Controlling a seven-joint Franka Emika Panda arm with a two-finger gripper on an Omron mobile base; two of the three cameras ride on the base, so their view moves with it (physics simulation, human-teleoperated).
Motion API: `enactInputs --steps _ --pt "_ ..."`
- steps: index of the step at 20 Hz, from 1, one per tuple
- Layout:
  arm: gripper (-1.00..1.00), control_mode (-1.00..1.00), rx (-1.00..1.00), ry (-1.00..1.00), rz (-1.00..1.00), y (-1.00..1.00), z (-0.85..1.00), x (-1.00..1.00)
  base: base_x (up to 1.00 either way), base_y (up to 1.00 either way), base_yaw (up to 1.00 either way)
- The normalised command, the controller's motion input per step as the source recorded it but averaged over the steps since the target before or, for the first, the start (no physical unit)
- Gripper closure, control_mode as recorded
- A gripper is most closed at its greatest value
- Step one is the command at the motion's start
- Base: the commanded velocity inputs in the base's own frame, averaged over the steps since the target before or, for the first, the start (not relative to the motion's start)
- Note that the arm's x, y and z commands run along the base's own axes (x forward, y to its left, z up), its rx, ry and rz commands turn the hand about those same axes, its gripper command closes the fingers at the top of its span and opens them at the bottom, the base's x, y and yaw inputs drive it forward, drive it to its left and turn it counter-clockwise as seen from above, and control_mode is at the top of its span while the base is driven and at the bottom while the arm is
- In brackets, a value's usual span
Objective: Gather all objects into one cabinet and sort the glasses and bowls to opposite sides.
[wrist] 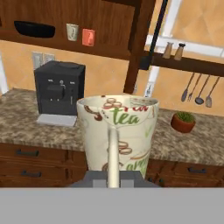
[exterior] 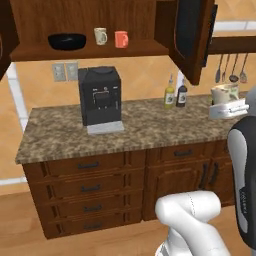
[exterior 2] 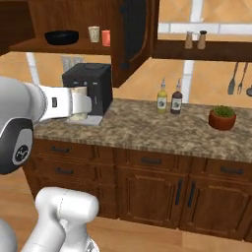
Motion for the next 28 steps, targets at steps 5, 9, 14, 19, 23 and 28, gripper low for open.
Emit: enactInputs --steps 5,9,14,19,23,28 --pt "1.00 1.00 0.00 0.00 0.00 0.00 0.00 0.00 0.01 1.00 0.04" --pt "1.00 1.00 0.00 0.00 0.00 0.00 0.00 0.00 0.44 0.80 0.00" --pt "1.00 1.00 0.00 0.00 0.00 0.00 0.00 0.00 0.74 0.02 -0.04" --pt "1.00 1.00 0.00 0.00 0.00 0.00 0.00 0.00 0.66 -0.36 -0.07" --pt "1.00 1.00 0.00 0.00 0.00 0.00 0.00 0.00 0.51 -0.39 -0.17" --pt "1.00 1.00 0.00 0.00 0.00 0.00 0.00 0.00 0.50 -0.25 -0.16"
